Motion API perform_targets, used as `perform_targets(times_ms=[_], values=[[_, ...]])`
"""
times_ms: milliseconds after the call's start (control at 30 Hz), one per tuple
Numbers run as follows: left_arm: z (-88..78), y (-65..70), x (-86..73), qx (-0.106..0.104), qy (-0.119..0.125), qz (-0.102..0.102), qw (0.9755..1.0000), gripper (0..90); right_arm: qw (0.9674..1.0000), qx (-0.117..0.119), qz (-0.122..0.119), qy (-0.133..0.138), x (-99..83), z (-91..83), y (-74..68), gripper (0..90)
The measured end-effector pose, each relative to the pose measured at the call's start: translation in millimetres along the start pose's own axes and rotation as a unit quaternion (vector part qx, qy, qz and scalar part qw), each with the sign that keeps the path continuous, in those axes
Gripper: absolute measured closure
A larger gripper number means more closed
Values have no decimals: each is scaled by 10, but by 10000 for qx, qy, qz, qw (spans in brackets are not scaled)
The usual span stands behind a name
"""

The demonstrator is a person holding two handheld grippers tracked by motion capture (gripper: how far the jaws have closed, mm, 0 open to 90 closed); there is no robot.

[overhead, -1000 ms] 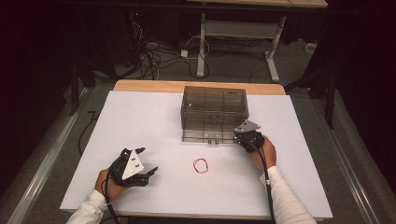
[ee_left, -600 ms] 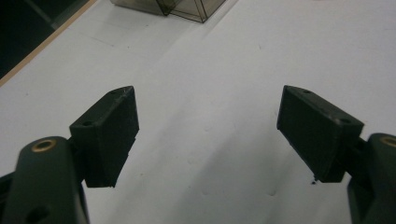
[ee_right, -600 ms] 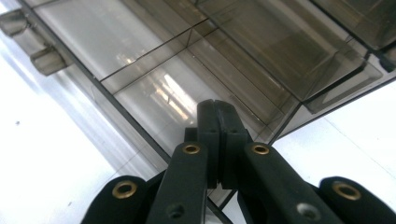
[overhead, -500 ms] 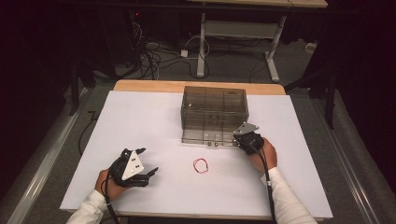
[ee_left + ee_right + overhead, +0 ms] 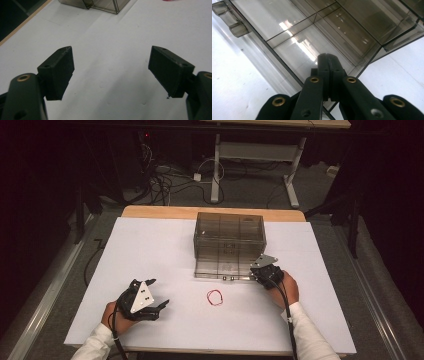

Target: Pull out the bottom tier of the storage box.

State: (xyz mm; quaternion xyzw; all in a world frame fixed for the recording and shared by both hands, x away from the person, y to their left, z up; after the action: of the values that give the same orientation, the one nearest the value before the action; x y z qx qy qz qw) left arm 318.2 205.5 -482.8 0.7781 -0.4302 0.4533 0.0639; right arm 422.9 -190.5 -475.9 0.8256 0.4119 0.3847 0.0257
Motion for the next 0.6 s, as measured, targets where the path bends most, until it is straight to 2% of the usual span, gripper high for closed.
perform_targets(times_ms=[600], values=[[-6, 4, 4, -14, -11, 34, 10000, 199, 9999, 133, 25, -8, -14, -38, -20, 900]])
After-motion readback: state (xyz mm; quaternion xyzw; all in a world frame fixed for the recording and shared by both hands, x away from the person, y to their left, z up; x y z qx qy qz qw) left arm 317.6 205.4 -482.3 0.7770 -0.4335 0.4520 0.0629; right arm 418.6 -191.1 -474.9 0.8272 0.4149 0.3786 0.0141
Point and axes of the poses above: each handheld gripper's, and its own axes: z roughly forward along the jaws, x roughly out of its top, y roughly to its right, the point moved 1 cm from there along z, roughly forward along the jaws, and after that the axes turned 3 degrees about -z, right-handed, at the moved point
